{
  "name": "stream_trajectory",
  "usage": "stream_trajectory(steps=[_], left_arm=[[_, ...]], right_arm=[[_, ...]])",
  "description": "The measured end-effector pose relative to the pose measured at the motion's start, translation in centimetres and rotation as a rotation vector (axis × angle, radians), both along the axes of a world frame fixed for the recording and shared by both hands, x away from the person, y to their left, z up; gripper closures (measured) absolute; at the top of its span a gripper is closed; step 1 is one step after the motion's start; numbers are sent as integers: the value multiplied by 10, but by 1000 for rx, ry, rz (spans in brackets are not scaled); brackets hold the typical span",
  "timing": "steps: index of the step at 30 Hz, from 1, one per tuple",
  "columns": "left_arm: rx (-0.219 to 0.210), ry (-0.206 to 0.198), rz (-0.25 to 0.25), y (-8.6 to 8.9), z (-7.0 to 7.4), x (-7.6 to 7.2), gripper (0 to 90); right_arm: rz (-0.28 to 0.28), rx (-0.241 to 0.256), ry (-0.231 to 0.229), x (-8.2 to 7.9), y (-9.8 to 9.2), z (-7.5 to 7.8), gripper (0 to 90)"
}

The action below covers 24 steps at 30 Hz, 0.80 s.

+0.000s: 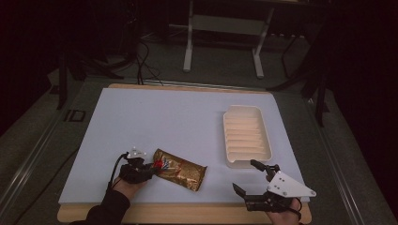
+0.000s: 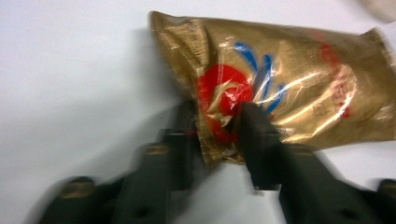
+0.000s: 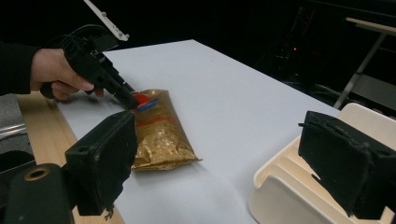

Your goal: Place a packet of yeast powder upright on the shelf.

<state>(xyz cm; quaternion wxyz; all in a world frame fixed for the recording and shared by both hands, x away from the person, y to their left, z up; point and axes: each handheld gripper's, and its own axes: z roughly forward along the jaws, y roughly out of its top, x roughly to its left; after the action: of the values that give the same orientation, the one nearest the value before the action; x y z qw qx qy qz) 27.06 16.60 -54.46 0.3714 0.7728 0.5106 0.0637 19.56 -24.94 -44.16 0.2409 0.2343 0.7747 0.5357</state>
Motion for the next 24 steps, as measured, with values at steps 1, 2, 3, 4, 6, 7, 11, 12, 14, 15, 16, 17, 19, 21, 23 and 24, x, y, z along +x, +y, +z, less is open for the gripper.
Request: stream_trajectory(steps=[1, 2, 3, 4, 6, 7, 11, 12, 14, 15, 16, 17, 19, 21, 23, 24], left_arm=[[11, -4, -8, -2, 0, 0, 800], [14, -3, -5, -3, 0, -1, 809], [20, -2, -13, -4, 1, 0, 836], [25, -6, -11, -5, 2, -1, 852], [25, -13, -14, -5, 4, -1, 869], [22, -23, -14, -5, 7, -1, 878], [36, -77, -34, -7, 19, -5, 896], [34, -87, -36, -8, 22, -5, 896], [34, -93, -39, -8, 24, -6, 897], [35, -101, -47, -8, 27, -6, 897], [29, -112, -51, -8, 31, -7, 897], [29, -121, -55, -8, 34, -8, 897], [34, -140, -67, -10, 39, -10, 897], [39, -156, -79, -11, 43, -11, 897], [44, -169, -88, -13, 48, -12, 897], [55, -182, -91, -14, 50, -13, 897]], right_arm=[[0, 0, -1, 0, 0, 0, 117], [0, -1, -4, 0, 0, 0, 117], [0, 0, -4, 0, 0, 0, 117], [0, 0, -3, 0, 0, 0, 117], [-2, -1, -3, 0, 0, 0, 117], [-1, 1, -3, 0, -1, 0, 117], [-4, 6, -3, 0, -1, 1, 117], [-4, 5, -3, 0, -1, 1, 117], [-4, 6, -3, 0, -1, 1, 117], [-4, 6, -2, 0, -1, 1, 117], [-5, 8, -4, 0, -2, 1, 117], [-5, 10, -3, 0, -2, 1, 117], [-9, 23, -3, 0, -3, 2, 117], [-11, 32, 3, 0, -4, 2, 117], [-14, 38, 2, 0, -4, 2, 116], [-12, 40, 0, 0, -5, 2, 116]])
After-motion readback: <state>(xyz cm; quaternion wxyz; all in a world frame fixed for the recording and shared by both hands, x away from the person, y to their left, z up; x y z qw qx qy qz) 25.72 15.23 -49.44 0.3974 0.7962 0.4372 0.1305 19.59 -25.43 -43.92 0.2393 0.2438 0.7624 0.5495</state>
